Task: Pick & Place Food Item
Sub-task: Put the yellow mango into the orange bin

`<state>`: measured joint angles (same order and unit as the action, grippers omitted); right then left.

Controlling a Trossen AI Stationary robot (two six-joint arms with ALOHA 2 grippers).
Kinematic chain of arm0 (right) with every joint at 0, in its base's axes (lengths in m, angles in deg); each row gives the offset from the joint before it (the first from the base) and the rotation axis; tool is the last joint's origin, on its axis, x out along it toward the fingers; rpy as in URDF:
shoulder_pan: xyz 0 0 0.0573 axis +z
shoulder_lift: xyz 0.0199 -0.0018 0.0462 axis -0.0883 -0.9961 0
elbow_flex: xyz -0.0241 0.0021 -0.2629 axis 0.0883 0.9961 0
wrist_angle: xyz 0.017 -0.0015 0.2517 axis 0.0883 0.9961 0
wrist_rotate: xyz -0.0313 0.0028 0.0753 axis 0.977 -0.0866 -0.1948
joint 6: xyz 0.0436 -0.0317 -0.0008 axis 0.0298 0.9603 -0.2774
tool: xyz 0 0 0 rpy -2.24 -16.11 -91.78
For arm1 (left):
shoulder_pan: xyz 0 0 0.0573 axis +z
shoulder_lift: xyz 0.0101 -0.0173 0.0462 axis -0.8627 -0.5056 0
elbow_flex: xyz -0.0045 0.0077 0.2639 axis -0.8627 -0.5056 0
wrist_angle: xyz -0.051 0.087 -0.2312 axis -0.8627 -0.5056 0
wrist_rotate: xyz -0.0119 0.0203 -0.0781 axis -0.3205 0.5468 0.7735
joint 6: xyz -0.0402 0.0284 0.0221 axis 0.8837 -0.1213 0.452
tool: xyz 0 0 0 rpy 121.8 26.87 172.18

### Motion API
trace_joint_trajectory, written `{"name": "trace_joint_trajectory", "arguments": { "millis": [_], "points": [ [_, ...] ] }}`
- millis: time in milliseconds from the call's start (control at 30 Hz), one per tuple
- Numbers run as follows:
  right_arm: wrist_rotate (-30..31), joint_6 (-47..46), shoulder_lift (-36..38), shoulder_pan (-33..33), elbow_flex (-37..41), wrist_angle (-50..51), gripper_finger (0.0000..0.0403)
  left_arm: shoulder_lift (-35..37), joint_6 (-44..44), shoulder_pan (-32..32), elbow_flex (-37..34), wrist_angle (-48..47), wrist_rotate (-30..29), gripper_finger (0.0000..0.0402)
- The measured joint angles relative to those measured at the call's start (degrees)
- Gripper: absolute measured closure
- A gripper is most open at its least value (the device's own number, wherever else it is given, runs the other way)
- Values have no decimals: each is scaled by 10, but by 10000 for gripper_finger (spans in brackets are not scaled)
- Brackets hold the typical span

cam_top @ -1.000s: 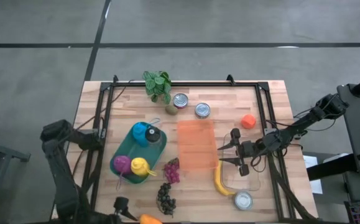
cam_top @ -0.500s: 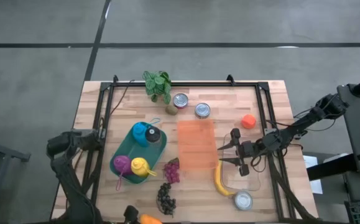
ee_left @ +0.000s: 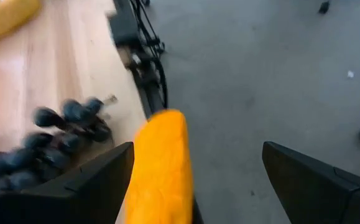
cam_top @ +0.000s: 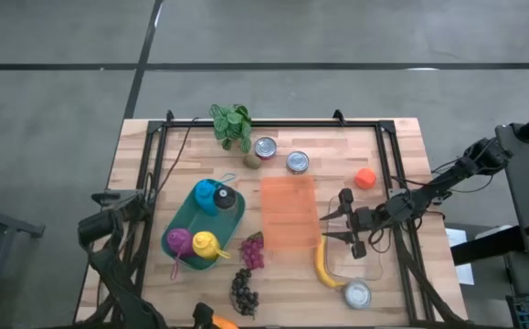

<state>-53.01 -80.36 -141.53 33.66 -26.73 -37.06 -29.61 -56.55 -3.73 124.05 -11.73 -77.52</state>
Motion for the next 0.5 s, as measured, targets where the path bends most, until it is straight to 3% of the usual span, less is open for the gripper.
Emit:
{"name": "trace_joint_trajectory", "arguments": {
  "millis": [500],
  "points": [
    [0,0,0,0,0,0,214,-41,22,25,-17,4,17,42]
  ]
}}
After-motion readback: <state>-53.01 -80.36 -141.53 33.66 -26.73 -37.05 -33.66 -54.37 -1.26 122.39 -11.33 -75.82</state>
